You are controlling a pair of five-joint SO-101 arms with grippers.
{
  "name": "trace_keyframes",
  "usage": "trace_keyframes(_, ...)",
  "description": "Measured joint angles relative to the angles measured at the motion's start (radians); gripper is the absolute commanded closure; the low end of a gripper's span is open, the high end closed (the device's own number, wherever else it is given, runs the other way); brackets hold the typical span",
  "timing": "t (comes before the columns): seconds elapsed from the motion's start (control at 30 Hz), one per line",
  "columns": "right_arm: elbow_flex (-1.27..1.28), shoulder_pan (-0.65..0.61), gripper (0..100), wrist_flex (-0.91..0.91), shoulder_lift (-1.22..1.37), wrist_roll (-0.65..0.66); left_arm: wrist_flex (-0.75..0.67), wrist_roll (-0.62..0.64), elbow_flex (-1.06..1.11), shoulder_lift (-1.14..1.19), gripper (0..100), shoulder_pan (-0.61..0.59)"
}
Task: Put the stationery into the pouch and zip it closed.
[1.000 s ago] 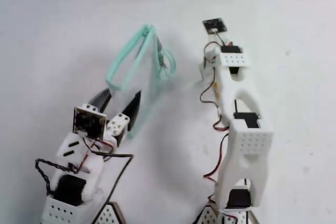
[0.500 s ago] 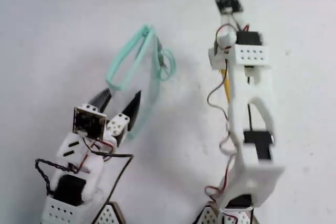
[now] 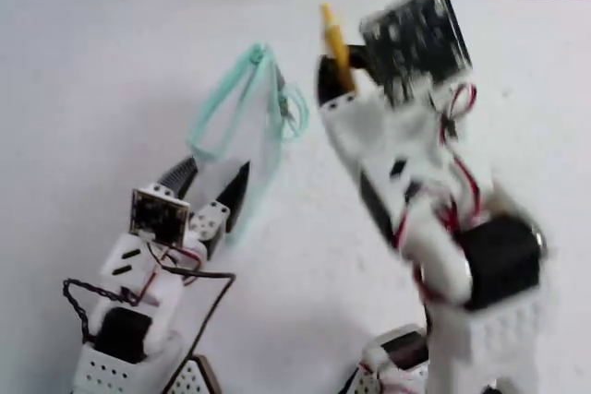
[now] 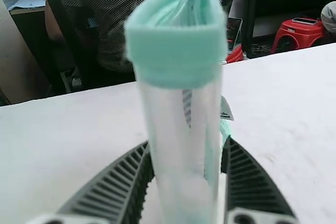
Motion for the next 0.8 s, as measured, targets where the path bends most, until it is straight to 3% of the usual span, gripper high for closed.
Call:
trace_keyframes(0.37,0.081,-0.169,98.1,-0.423,0.018,-0.270,0.026,0.000,0.000,0.002,79,0.071)
trace_keyframes(0.8,0.466,-0.169,98.1,-0.729,-0.029,-0.293,0.026,0.000,0.000,0.002,79,0.077)
